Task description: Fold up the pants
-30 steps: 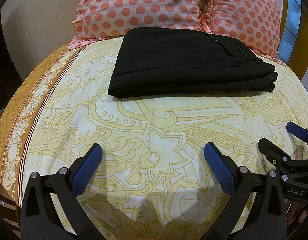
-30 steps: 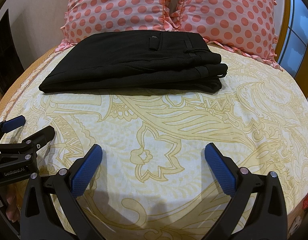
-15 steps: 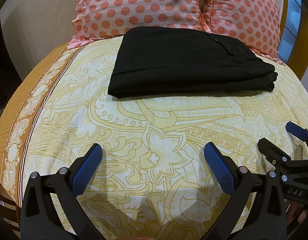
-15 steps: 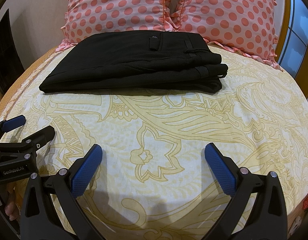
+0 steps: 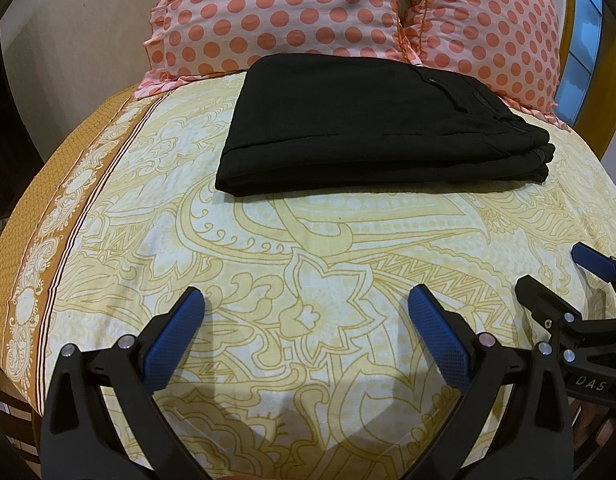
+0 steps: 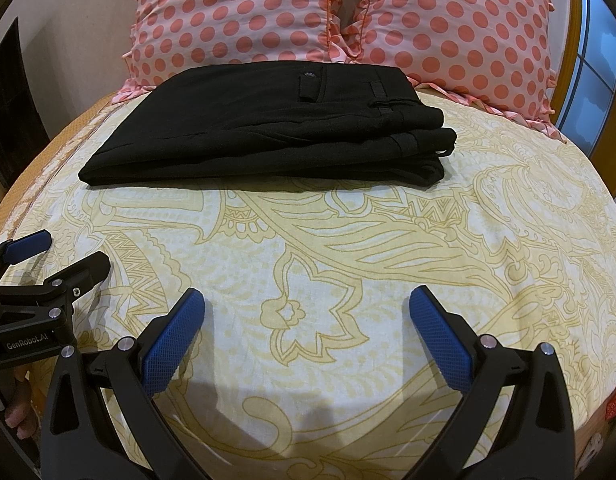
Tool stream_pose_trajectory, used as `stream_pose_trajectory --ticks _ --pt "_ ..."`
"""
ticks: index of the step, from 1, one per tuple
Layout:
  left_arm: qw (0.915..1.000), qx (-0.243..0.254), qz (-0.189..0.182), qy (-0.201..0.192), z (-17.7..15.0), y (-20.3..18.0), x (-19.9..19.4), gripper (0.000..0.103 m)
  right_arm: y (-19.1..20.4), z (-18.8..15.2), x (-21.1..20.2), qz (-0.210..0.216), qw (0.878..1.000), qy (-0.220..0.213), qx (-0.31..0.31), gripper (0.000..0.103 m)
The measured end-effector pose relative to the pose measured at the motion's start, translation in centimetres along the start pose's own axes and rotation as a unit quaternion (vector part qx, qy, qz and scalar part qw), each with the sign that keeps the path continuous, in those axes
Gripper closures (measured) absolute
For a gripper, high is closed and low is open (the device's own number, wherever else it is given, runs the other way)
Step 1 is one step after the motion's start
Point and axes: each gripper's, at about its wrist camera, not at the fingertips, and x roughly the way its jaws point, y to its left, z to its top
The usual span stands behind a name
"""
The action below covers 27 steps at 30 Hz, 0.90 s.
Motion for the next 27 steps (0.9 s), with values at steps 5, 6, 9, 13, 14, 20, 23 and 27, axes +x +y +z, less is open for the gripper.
stream_pose_trajectory --ticks 5,6,9,13,14,20,23,27 --pt "1.0 0.001 -0.001 0.001 0.21 0.05 0.01 0.002 0.0 -0.01 0.01 0.0 1.0 0.0 0.0 0.001" --pt "1.0 0.001 -0.001 0.001 0.19 0.05 0.01 0.002 0.0 -0.01 0.02 0.0 1.0 0.0 0.0 0.001" --pt "1.0 0.001 -0.001 0.001 0.22 -0.02 0.0 0.002 -0.01 -0.01 0.02 0.0 1.0 0.0 0.0 0.001" --pt "1.0 0.0 -0.001 0.003 0.2 -0.02 0.01 0.002 0.02 -0.02 0.04 0.0 1.0 0.0 0.0 0.001" --pt "1.0 0.001 -0.002 0.003 0.16 0.05 0.04 0.002 0.03 -0.01 0.04 0.0 1.0 0.0 0.0 0.001" --pt "1.0 0.001 -0.002 0.002 0.19 0.01 0.04 0.002 0.07 -0.02 0.05 -0.001 1.0 0.0 0.001 0.001" --pt "1.0 0.005 -0.004 0.002 0.18 0.04 0.07 0.002 0.08 0.0 0.05 -0.001 1.0 -0.001 0.001 0.001" --pt "1.0 0.007 -0.005 0.003 0.17 0.15 0.1 0.002 0.08 0.0 0.06 -0.001 1.0 0.0 0.001 0.001"
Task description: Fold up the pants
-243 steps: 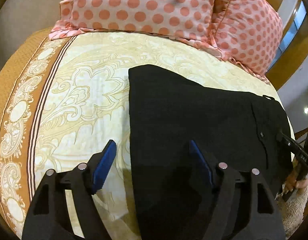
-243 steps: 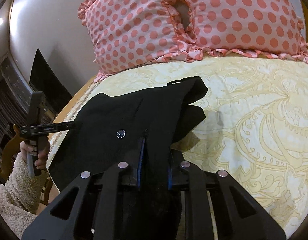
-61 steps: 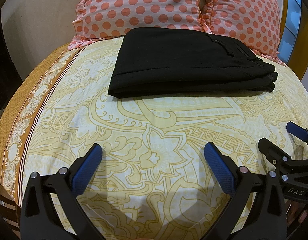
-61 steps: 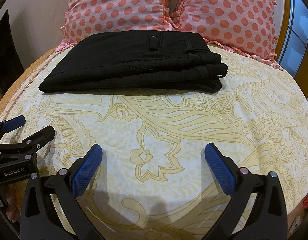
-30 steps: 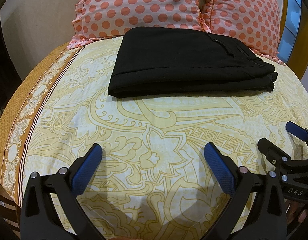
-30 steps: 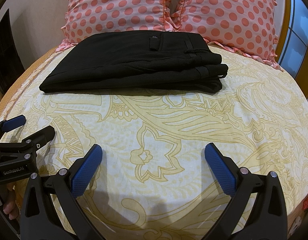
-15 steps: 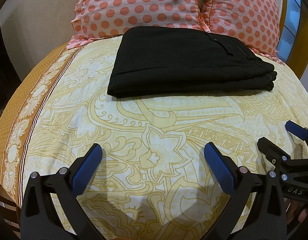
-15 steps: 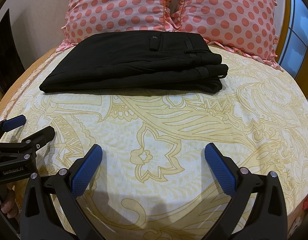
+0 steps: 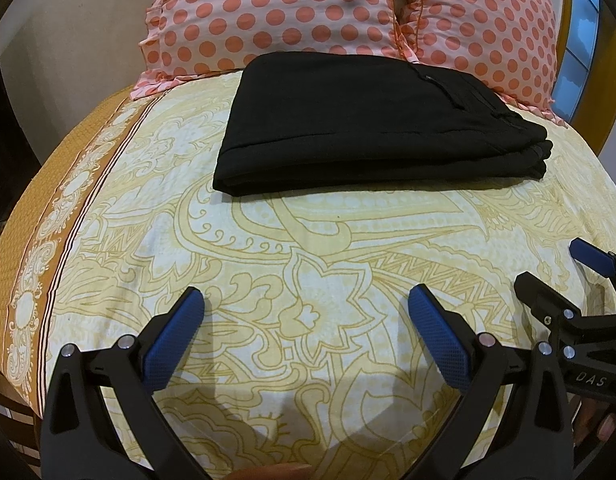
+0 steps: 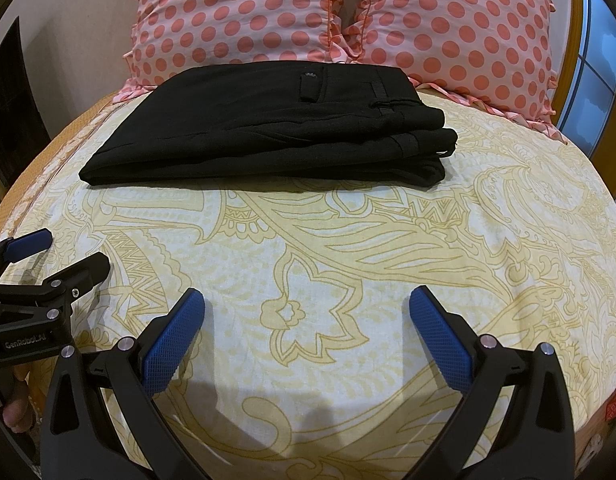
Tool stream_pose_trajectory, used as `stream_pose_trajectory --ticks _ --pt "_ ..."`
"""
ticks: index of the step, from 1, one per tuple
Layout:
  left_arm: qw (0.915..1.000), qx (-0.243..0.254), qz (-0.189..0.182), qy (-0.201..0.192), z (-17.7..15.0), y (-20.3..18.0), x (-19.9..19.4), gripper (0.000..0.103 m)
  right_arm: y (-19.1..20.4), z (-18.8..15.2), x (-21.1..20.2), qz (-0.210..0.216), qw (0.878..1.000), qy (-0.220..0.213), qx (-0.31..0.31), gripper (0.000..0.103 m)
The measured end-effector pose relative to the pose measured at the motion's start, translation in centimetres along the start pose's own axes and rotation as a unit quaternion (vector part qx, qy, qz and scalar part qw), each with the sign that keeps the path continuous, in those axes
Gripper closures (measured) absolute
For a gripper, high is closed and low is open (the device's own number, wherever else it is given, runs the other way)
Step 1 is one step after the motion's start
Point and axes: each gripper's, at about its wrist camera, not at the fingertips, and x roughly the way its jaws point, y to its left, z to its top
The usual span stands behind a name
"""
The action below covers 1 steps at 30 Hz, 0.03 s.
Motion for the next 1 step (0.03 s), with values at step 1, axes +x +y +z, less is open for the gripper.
stream_pose_trajectory --ticks 1 --pt "1.0 0.0 0.0 -0.001 -0.02 0.02 -0.02 0.002 0.0 -0.01 0.0 0.0 1.0 0.0 0.0 0.001"
